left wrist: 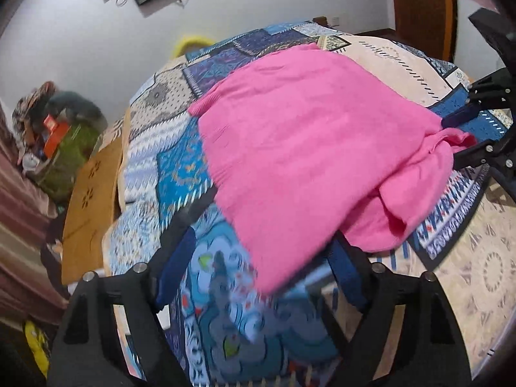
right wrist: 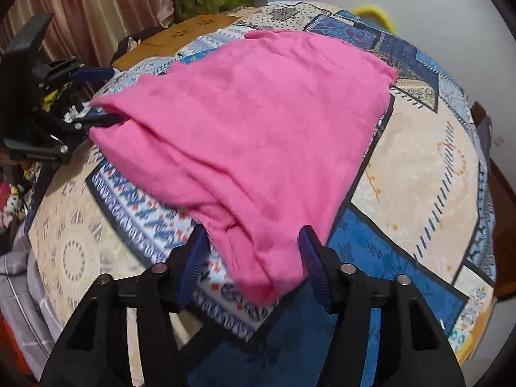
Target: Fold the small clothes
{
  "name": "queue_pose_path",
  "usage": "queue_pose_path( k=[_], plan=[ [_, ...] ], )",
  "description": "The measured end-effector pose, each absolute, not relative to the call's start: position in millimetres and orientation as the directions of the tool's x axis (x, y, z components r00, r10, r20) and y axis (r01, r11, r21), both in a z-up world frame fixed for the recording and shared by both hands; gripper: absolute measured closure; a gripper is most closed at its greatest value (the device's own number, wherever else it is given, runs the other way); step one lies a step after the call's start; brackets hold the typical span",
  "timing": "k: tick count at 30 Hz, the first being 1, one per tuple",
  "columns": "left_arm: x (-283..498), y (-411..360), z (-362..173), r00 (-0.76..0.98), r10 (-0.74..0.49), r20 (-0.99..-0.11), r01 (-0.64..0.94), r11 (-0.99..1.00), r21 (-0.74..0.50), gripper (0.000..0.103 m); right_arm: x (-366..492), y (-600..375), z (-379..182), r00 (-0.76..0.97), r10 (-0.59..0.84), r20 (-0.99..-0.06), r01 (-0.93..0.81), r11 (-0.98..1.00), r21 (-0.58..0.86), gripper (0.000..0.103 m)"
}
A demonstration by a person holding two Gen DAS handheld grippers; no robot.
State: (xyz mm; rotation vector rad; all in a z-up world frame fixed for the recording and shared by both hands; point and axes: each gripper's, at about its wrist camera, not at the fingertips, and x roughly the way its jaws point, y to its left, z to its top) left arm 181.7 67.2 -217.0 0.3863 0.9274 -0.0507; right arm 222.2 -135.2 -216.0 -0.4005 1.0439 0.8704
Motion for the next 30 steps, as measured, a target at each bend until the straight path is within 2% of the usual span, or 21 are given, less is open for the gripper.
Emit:
queue_pose_path(
  k=[2,3,4,5,12,17,24,30],
  plan=[
    [187.2,63.5,-217.3,0.583,0.071,-0.809,0.241,0.936,0.256,0.057,223.6,-132.1,-217.6,0.2,0.443,-0.874,-0.78,0.612,0.132,0.072],
    [189.3,61.5,-217.6,0.574,0.048,-0.817,0.253,0.939,0.233,0.065,224.9,-130.0,-217.7,0.201,0.445,-0.873,-0.778,0.614,0.134,0.084],
    [190.9,58.0,-218.2,0.563,0.02,-0.826,0.27,0.94,0.207,0.081,223.2,-128.7,-217.1,0.204,0.444,-0.873,-0.778,0.615,0.131,0.089],
    [191.7,54.7,-218.6,0.559,0.012,-0.829,0.277,0.94,0.2,0.09,223.8,-127.0,-216.6,0.21,0.436,-0.875,-0.775,0.62,0.122,0.092],
    [194.7,59.9,-198.3,0.585,-0.014,-0.811,0.215,0.967,0.138,0.093,227.3,-138.4,-184.6,0.26,0.48,-0.837,-0.761,0.636,0.128,0.094],
    [210.9,76.6,-159.6,0.626,-0.097,-0.773,0.166,0.986,0.011,0.093,244.9,-140.2,-145.7,0.332,0.514,-0.791,-0.751,0.652,0.109,0.094],
    [258.1,95.4,-117.2,0.683,-0.072,-0.727,0.087,0.996,-0.017,0.094,288.5,-125.5,-109.5,0.401,0.557,-0.727,-0.723,0.68,0.123,0.094],
    [312.9,115.2,-106.3,0.691,-0.062,-0.72,0.039,0.998,-0.048,0.094,338.7,-102.1,-99.0,0.441,0.535,-0.721,-0.704,0.704,0.092,0.094]
  ],
)
